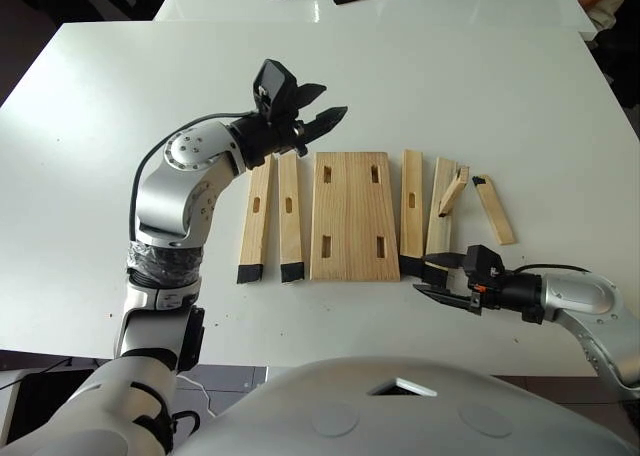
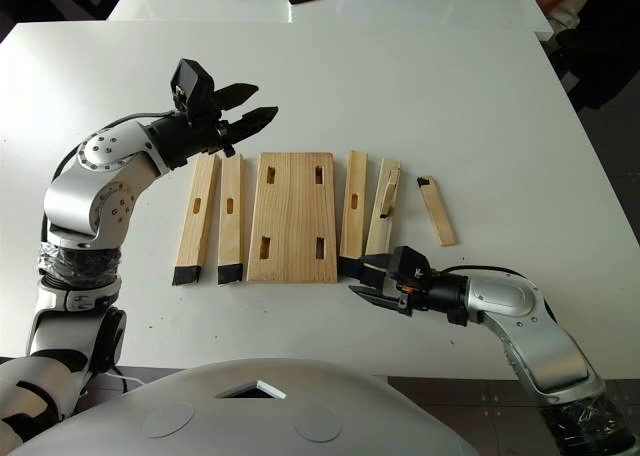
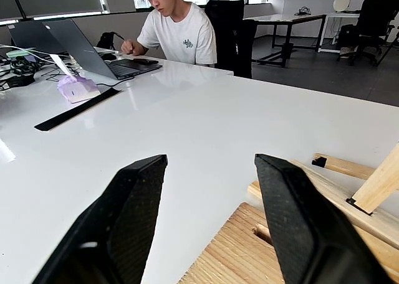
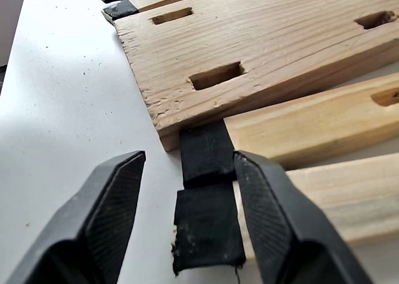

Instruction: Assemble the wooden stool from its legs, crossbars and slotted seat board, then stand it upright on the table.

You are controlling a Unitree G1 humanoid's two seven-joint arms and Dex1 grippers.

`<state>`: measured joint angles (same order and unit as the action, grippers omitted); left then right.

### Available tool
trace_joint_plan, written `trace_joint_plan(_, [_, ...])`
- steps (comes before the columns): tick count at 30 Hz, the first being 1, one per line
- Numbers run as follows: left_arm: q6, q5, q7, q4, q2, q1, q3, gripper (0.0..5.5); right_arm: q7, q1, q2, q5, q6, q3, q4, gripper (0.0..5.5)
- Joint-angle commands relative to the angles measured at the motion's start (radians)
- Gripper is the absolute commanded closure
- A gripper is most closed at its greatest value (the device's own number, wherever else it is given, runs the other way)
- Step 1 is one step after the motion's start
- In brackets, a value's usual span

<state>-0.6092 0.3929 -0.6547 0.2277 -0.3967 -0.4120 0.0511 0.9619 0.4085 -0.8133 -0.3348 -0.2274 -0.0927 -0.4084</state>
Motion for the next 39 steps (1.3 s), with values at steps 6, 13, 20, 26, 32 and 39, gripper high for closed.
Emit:
trace_joint_plan(6, [-0.01, 0.0, 0.008, 0.018, -0.005, 0.016, 0.005, 2.88, 0.032, 0.031, -0.04, 0.051, 0.072, 0.028, 0.17, 2.88])
trace_joint_plan(13, [-0.013, -0.001, 0.024, 0.042, -0.005, 0.043, -0.003, 2.88, 0.056, 0.089, -0.104, 0.027, 0.082, 0.136, 0.134, 2.88])
trace_joint_plan(20, [-0.013, 0.002, 0.044, 0.069, -0.009, 0.08, -0.021, 2.88, -0.027, 0.141, -0.053, -0.151, -0.041, 0.371, -0.073, 2.36])
trace_joint_plan(26, [-0.02, 0.005, 0.071, 0.105, -0.007, 0.117, -0.036, 2.88, -0.267, 0.151, 0.063, -0.091, -0.176, 0.347, -0.176, 2.0])
trace_joint_plan(32, [-0.018, 0.004, 0.091, 0.11, 0.006, 0.126, -0.031, 2.88, -0.373, 0.135, 0.169, 0.004, -0.191, 0.217, -0.111, 1.85])
trace_joint_plan(39, [-0.018, 0.008, 0.085, 0.098, 0.003, 0.107, -0.025, 2.88, -0.402, 0.122, 0.242, 0.031, -0.149, 0.189, -0.024, 1.85])
